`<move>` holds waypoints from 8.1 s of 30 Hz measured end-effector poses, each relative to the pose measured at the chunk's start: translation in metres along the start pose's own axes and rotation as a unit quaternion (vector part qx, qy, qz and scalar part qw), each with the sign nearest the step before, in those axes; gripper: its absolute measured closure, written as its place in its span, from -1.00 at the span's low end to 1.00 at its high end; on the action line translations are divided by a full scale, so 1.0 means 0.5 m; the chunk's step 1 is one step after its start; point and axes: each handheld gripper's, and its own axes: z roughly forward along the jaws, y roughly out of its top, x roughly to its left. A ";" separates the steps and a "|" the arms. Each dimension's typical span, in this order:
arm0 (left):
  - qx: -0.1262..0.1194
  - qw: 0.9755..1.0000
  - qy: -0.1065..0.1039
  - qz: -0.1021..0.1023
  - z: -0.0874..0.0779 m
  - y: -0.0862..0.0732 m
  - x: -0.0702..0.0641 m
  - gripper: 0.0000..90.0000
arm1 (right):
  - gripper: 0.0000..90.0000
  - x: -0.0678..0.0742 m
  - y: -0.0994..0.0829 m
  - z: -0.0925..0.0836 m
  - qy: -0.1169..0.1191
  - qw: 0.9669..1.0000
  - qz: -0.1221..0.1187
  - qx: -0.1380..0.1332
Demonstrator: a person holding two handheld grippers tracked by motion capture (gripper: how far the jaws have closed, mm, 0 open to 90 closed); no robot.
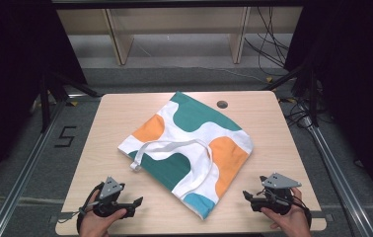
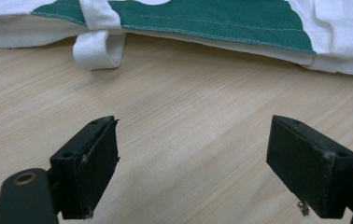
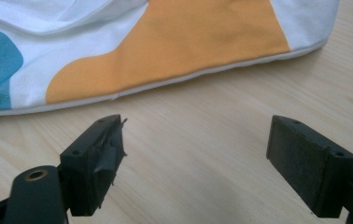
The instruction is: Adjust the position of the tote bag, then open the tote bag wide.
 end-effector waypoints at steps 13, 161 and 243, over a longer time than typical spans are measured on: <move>0.005 1.000 0.004 0.003 -0.002 0.000 0.005 -0.64 | -0.56 0.001 0.001 0.003 -0.010 1.000 -0.026 -0.009; 0.019 0.984 0.051 0.169 0.108 0.078 -0.015 0.50 | 0.33 0.034 -0.002 0.009 -0.019 0.983 -0.168 0.068; -0.281 0.945 0.051 0.157 -0.199 0.331 -0.079 0.93 | 0.97 -0.028 0.247 -0.253 -0.051 0.956 -0.127 -0.258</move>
